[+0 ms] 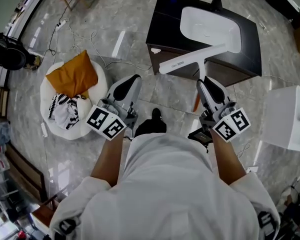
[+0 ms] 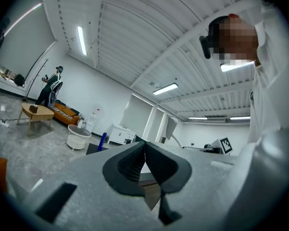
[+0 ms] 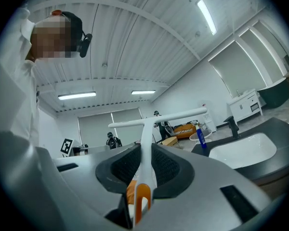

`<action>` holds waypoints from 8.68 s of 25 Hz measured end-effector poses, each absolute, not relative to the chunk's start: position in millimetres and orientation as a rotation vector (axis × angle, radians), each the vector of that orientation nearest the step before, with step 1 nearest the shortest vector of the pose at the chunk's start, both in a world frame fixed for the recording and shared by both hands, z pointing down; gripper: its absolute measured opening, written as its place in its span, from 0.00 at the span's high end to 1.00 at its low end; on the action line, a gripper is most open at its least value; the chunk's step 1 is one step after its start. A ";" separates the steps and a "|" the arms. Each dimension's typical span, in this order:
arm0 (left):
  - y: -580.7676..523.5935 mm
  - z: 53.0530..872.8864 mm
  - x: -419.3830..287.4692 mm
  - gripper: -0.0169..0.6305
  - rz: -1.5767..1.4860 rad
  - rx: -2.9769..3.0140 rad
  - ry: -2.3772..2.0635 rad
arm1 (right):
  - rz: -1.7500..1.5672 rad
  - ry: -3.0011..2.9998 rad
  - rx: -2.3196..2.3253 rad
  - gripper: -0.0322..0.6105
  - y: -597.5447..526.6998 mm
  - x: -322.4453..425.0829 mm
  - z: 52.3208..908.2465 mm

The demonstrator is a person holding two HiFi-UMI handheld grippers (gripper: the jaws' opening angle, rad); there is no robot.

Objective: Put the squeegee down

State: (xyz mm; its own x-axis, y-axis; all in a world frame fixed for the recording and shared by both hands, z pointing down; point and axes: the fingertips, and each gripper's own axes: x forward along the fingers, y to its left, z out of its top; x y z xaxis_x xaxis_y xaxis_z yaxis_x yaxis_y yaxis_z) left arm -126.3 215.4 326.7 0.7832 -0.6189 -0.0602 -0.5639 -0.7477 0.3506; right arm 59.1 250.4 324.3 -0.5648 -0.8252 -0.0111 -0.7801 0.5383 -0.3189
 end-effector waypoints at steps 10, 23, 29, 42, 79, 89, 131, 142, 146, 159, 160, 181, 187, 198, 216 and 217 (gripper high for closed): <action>119.5 329.8 -155.9 0.95 -0.262 2.695 -0.849 | -0.376 2.560 -1.459 0.83 159.2 38.6 312.2; 55.5 342.5 -137.3 0.95 -0.244 2.723 -0.722 | -0.385 2.517 -1.503 0.83 93.0 41.9 321.3; 3.0 346.8 -121.2 0.95 -0.211 2.721 -0.730 | -0.408 2.511 -1.488 0.83 37.4 61.3 330.9; -125.2 333.2 -62.0 0.95 -0.163 2.731 -0.787 | -0.423 2.565 -1.430 0.83 -96.5 117.5 320.3; -366.1 468.0 -17.2 0.95 0.150 2.627 -0.418 | -1.066 2.239 -2.011 0.84 -281.4 125.2 498.8; -364.9 524.9 -16.3 0.95 0.175 2.458 -0.422 | -1.205 2.182 -2.096 0.84 -283.8 108.7 562.4; -336.8 558.0 -42.5 0.95 0.207 2.365 -0.462 | -1.402 2.120 -2.191 0.85 -283.4 107.1 640.0; -332.2 537.2 -22.7 0.95 0.217 2.420 -0.426 | -1.313 2.198 -2.140 0.85 -287.7 129.1 596.4; -331.8 513.2 -4.6 0.95 0.202 2.478 -0.401 | -1.101 2.223 -2.088 0.85 -288.4 159.9 530.4; -327.8 373.4 28.5 0.95 0.055 2.700 -0.336 | -0.371 2.378 -1.772 0.90 -248.9 193.4 276.9; -325.7 361.7 29.1 0.95 0.042 2.713 -0.331 | -0.313 2.384 -1.765 0.90 -243.7 194.2 263.9; -292.2 259.1 24.4 0.95 -0.102 2.931 -0.436 | 0.026 2.348 -1.939 0.93 -172.1 248.9 226.7; -285.1 255.4 27.8 0.95 -0.078 2.984 -0.501 | 0.031 2.348 -1.994 0.93 -168.3 253.7 231.8; -290.7 273.6 21.0 0.95 0.103 2.982 -0.888 | -0.040 2.200 -2.242 0.93 -151.0 289.5 248.1; -272.5 350.5 81.3 0.95 0.466 2.786 -0.820 | -0.079 2.206 -2.178 0.93 -89.2 354.8 297.2; -271.5 355.3 84.9 0.95 0.478 2.776 -0.820 | -0.079 2.203 -2.180 0.93 -86.1 358.7 299.8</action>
State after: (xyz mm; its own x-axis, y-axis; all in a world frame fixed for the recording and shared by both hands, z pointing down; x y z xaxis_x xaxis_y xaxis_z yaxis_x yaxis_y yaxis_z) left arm 84.9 -271.5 355.3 0.7930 -0.4897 0.3625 -0.5569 -0.8239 0.1053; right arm 358.7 -86.1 299.8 -0.0106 -0.9999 0.0069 -0.9978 0.0101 -0.0651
